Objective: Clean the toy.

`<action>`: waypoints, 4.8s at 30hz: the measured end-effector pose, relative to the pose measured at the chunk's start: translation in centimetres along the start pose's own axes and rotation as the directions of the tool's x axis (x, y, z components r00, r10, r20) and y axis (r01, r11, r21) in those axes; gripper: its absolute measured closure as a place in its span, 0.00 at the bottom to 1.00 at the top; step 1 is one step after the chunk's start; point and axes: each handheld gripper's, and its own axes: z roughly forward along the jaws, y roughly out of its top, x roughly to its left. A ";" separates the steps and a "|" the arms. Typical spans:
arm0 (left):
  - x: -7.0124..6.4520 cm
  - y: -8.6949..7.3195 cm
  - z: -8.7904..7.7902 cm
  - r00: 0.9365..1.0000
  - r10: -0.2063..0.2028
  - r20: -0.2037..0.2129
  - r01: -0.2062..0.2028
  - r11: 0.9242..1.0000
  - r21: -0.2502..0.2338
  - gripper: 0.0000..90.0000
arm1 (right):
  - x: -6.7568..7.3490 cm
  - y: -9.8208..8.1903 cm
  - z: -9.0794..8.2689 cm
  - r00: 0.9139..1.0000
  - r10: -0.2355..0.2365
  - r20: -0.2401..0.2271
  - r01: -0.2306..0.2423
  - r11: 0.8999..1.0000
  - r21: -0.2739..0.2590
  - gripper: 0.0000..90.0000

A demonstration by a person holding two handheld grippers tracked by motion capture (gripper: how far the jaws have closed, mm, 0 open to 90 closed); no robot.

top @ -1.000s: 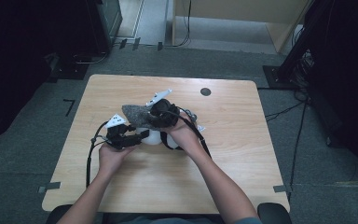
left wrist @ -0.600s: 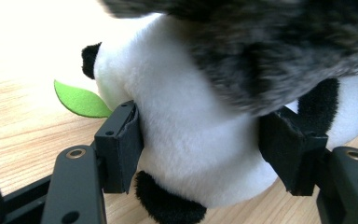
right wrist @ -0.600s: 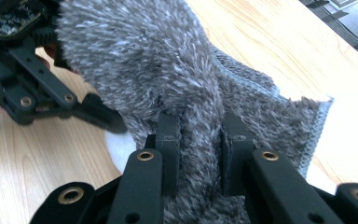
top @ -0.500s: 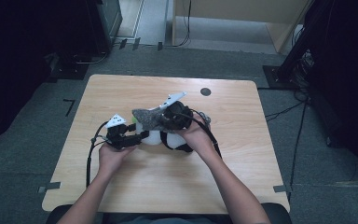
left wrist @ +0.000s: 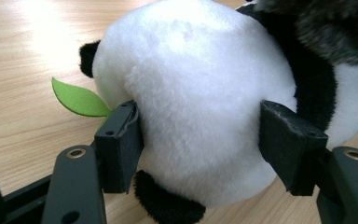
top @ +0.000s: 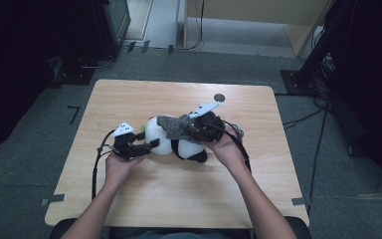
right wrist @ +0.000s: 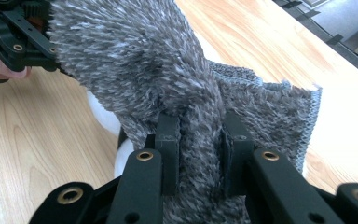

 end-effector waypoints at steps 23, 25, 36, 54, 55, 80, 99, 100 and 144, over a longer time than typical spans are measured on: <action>0.0 -0.1 0.0 1.000 0.003 0.004 -0.003 1.000 -0.002 0.37 | -2.0 -2.1 -3.1 0.998 0.064 0.025 -0.062 0.997 -0.049 0.82; 0.0 -0.1 0.0 1.000 0.003 0.003 -0.003 1.000 -0.003 0.37 | -1.8 -1.6 -3.2 0.998 0.056 0.028 -0.055 0.997 -0.061 0.82; 0.0 -0.1 0.0 1.000 0.002 0.002 -0.002 1.000 0.000 0.37 | -0.7 1.9 -1.0 0.999 0.034 -0.005 -0.034 0.996 -0.077 0.82; 0.0 -0.1 0.0 1.000 0.012 -0.001 -0.012 1.000 -0.001 0.37 | 1.9 6.3 5.7 0.998 0.004 -0.056 -0.005 1.000 -0.016 0.81; 0.0 0.0 0.0 1.000 0.012 -0.001 -0.012 1.000 -0.001 0.37 | 2.1 6.3 5.9 0.999 0.002 -0.055 -0.002 1.000 -0.009 0.81; -0.1 0.0 0.0 1.000 -0.002 -0.003 0.002 1.000 0.003 0.37 | 2.1 2.9 4.0 0.998 -0.042 -0.048 0.044 0.998 0.047 0.81; -0.1 0.0 0.0 1.000 0.003 -0.002 -0.003 1.000 0.015 0.39 | -1.2 -2.1 -2.4 0.999 0.041 0.034 -0.040 0.999 -0.014 0.82; -0.1 0.0 0.0 1.000 0.002 -0.003 -0.002 1.000 0.014 0.39 | -1.4 -2.3 -2.5 0.998 0.052 0.035 -0.052 0.998 -0.022 0.82; -0.1 0.0 0.0 1.000 0.018 -0.003 -0.018 1.000 0.020 0.40 | -4.6 -7.5 -0.6 0.963 0.262 0.058 -0.260 0.965 -0.035 0.84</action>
